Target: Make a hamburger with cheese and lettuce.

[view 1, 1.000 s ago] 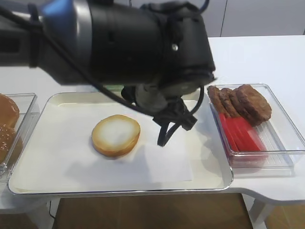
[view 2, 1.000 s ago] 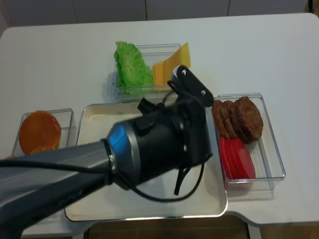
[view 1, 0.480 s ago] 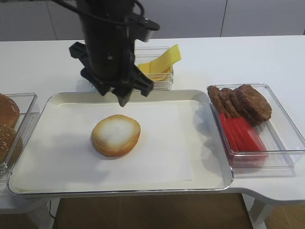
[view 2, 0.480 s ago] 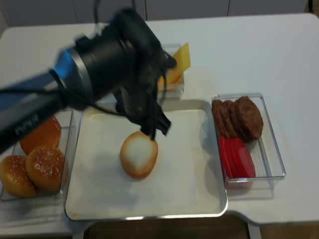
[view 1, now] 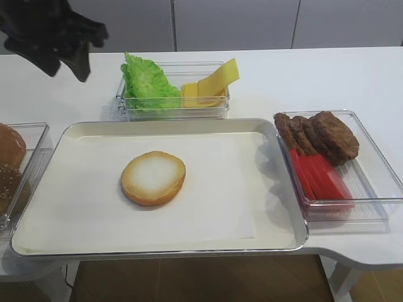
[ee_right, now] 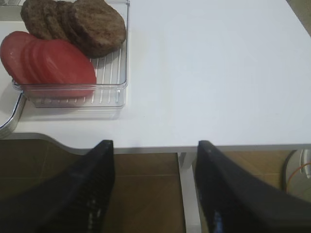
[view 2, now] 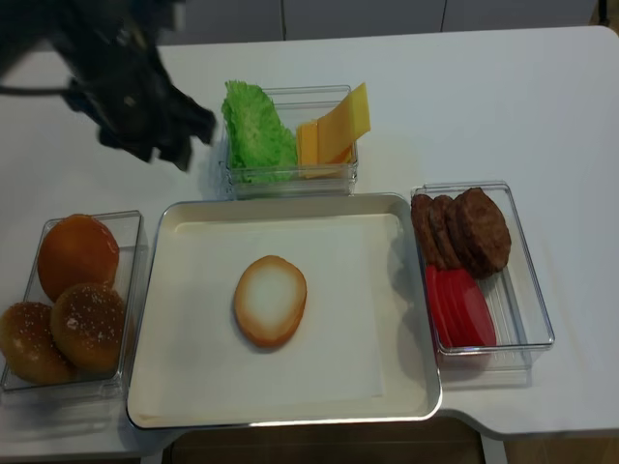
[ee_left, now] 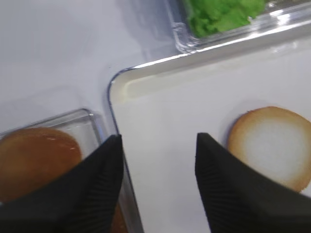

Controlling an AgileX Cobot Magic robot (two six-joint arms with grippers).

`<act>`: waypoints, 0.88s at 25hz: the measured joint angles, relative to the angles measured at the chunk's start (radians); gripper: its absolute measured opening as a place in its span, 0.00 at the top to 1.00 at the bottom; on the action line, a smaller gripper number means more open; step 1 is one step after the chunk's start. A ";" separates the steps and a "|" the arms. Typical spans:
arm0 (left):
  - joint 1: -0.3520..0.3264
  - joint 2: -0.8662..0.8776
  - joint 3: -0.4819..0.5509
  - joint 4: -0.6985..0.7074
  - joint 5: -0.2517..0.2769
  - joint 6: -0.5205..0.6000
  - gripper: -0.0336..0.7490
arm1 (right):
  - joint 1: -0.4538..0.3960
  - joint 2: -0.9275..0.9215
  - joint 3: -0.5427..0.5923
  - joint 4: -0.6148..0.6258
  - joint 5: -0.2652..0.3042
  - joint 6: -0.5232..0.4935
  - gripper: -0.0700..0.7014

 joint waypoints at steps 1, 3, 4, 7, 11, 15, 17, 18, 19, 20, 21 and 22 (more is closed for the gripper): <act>0.027 -0.017 0.000 0.000 0.001 0.005 0.49 | 0.000 0.000 0.000 0.000 0.000 0.000 0.38; 0.094 -0.049 0.000 -0.016 0.005 0.025 0.49 | 0.000 0.000 0.000 0.000 0.000 0.000 0.38; 0.124 -0.065 0.000 -0.031 0.006 0.037 0.49 | 0.000 0.000 0.000 0.000 0.000 0.000 0.38; 0.222 -0.115 0.000 -0.069 0.011 0.055 0.49 | 0.000 0.000 0.000 0.000 0.000 0.000 0.38; 0.316 -0.197 0.000 -0.081 0.015 0.059 0.49 | 0.000 0.000 0.000 0.000 0.000 0.000 0.38; 0.357 -0.274 0.000 -0.081 0.018 0.059 0.50 | 0.000 0.000 0.000 0.000 0.000 0.000 0.38; 0.360 -0.311 0.008 -0.081 0.020 0.059 0.50 | 0.000 0.000 0.000 0.000 0.000 0.000 0.38; 0.360 -0.331 0.019 -0.081 0.020 0.059 0.50 | 0.000 0.000 0.000 0.000 0.000 0.000 0.38; 0.360 -0.353 0.032 -0.083 0.020 0.059 0.50 | 0.000 0.000 0.000 0.000 0.000 0.000 0.38; 0.360 -0.378 0.054 -0.083 0.020 0.059 0.50 | 0.000 0.000 0.000 0.000 0.000 0.000 0.38; 0.360 -0.400 0.082 -0.080 0.020 0.059 0.50 | 0.000 0.000 0.000 0.000 0.000 0.000 0.38; 0.360 -0.427 0.106 -0.073 0.020 0.059 0.50 | 0.000 0.000 0.000 0.000 0.000 0.000 0.38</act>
